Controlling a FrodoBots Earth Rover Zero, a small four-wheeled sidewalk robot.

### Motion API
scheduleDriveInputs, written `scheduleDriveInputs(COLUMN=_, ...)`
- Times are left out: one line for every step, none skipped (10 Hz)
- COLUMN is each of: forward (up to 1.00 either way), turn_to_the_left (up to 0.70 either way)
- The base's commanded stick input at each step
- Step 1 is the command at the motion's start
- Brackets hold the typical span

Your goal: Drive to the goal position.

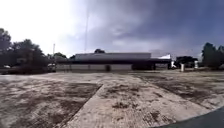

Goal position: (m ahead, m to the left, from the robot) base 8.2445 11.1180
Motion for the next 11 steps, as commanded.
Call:
scheduleDriveInputs(forward=0.70, turn_to_the_left=0.00)
scheduleDriveInputs(forward=0.70, turn_to_the_left=0.00)
scheduleDriveInputs(forward=0.70, turn_to_the_left=0.00)
scheduleDriveInputs(forward=0.70, turn_to_the_left=0.00)
scheduleDriveInputs(forward=0.70, turn_to_the_left=0.00)
scheduleDriveInputs(forward=0.70, turn_to_the_left=0.00)
scheduleDriveInputs(forward=0.70, turn_to_the_left=0.00)
scheduleDriveInputs(forward=0.70, turn_to_the_left=0.00)
scheduleDriveInputs(forward=0.70, turn_to_the_left=0.00)
scheduleDriveInputs(forward=0.70, turn_to_the_left=0.00)
scheduleDriveInputs(forward=0.70, turn_to_the_left=0.00)
